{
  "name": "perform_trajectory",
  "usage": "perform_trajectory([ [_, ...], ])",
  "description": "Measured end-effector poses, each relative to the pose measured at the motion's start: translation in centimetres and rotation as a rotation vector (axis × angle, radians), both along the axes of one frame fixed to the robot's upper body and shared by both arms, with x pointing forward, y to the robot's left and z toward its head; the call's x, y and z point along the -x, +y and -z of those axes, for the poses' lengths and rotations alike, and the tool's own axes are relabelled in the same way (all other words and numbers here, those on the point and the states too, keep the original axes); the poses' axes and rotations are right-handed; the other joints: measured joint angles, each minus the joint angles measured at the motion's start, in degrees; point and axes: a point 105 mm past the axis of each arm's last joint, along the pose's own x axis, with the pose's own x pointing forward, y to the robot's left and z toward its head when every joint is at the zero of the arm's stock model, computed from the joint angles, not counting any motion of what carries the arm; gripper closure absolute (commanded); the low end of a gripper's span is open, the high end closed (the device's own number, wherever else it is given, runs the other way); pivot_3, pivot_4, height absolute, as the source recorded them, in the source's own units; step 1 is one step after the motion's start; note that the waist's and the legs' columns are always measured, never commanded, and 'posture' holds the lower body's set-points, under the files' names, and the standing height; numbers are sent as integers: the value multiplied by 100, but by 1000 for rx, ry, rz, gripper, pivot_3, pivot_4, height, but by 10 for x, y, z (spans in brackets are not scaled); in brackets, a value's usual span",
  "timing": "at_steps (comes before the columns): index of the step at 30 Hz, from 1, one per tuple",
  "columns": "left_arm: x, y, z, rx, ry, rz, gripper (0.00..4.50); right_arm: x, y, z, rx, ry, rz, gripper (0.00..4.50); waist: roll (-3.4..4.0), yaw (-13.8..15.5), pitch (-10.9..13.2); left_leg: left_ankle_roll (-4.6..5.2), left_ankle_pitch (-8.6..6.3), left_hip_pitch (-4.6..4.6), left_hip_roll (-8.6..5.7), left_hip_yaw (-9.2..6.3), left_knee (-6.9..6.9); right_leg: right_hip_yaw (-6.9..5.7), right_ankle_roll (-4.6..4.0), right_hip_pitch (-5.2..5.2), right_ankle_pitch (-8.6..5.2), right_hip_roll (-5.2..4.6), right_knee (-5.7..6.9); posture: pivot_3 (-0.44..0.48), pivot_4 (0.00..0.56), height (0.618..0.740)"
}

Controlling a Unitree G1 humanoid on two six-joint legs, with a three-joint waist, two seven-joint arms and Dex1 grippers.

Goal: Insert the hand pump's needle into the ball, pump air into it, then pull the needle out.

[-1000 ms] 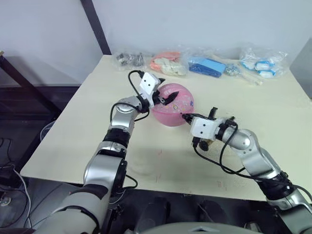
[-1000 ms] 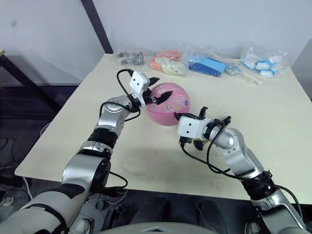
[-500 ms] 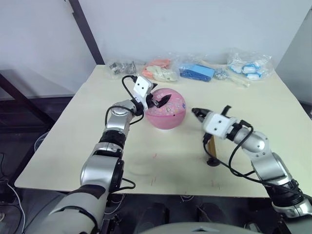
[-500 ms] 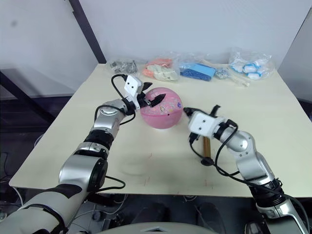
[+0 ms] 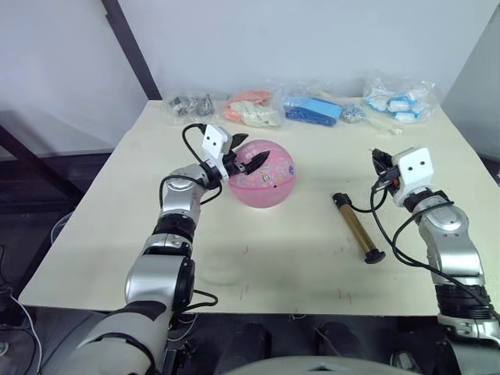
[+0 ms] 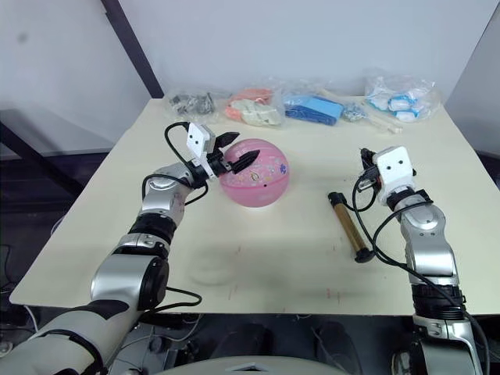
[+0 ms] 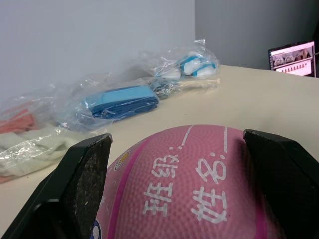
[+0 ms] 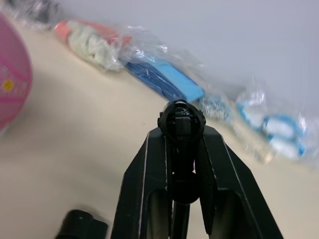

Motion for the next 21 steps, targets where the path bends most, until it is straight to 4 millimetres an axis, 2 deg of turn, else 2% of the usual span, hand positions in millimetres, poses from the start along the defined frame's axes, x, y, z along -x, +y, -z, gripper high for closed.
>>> perform_trajectory([
  [4, 4, 1, -4, 28, -11, 33, 0, 5, -3, 13, -97, 56, 5, 4383, 3, -2, 18, 1, 0, -34, -2, 1, 0, 3, -4, -33, 2, 1, -2, 0, 150, 738],
  [8, 5, 5, -11, 47, -29, 51, 0, 9, -5, 22, -109, 86, 8, 4383, 7, -17, 69, 1, 1, -50, -4, 6, 0, 13, -6, -56, 4, 5, 2, 0, 150, 738],
  [14, 7, 6, -23, 75, -53, 104, 0, 10, -2, 19, -115, 76, -1, 4383, -9, -19, 146, 0, 1, -68, -4, 4, -1, 16, -24, -81, 15, 10, 5, 0, 150, 738],
  [21, 14, 6, -39, 96, -67, 184, 0, 11, 1, 11, -122, 52, -19, 4383, -34, -18, 181, -38, 26, -184, -8, 4, 6, 17, -70, -190, 45, 10, 16, 0, 150, 738],
])
